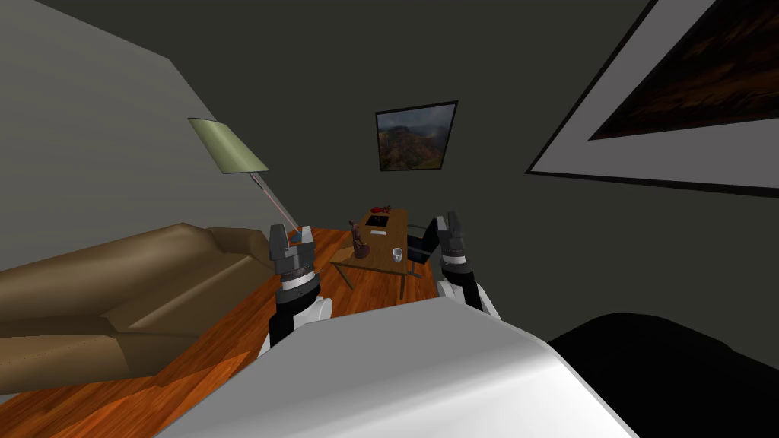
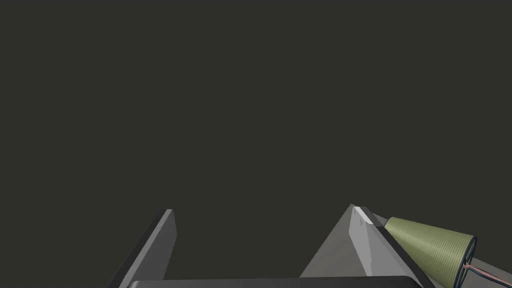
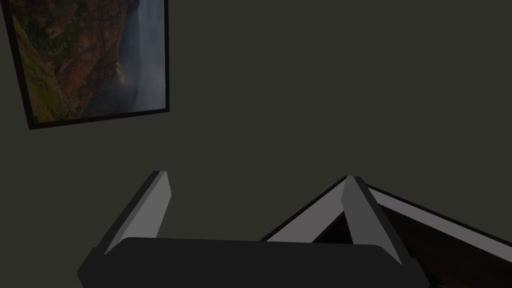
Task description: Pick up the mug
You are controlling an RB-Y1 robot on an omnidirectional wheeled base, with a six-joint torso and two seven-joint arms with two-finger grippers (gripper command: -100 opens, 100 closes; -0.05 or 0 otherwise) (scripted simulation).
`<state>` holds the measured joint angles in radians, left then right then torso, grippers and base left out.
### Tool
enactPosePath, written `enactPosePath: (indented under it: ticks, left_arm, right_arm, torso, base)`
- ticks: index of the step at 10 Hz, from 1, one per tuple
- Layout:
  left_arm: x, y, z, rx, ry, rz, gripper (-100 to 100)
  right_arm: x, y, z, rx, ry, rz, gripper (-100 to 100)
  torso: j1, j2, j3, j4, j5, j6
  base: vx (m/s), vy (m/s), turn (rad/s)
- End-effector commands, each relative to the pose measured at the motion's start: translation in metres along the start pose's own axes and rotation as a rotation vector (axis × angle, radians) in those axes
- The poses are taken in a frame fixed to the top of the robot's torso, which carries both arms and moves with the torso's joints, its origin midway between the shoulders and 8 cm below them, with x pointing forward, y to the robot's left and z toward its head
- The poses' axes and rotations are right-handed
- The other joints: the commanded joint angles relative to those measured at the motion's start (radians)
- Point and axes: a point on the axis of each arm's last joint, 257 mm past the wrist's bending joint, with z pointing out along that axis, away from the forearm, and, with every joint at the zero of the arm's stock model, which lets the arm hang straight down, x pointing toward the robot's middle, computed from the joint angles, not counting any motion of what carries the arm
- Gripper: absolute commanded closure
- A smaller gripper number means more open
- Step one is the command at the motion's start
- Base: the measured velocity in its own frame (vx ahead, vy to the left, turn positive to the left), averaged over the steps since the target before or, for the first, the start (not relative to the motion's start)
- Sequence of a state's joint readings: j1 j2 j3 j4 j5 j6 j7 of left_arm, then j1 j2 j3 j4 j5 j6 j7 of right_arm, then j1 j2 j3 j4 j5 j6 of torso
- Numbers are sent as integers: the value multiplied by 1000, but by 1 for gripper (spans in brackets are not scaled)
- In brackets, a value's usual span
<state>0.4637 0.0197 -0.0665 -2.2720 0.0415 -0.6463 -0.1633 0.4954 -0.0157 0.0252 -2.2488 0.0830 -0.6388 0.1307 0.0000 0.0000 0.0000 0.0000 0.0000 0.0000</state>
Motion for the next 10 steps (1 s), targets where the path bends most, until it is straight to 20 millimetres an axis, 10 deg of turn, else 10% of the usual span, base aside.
enactPosePath:
  ticks: [1,10]
  left_arm:
    - [0,0,0,0,0,0,0]
    - [0,0,0,0,0,0,0]
  right_arm:
    - [8,-5,-1,5,36,-10,-100]
    - [89,-61,-25,57,330,-137,-100]
  torso:
    - [0,0,0,0,0,0]
    - [8,1,1,0,2,0]
  base:
    - [-2,21,-9]
    - [-20,90,-19]
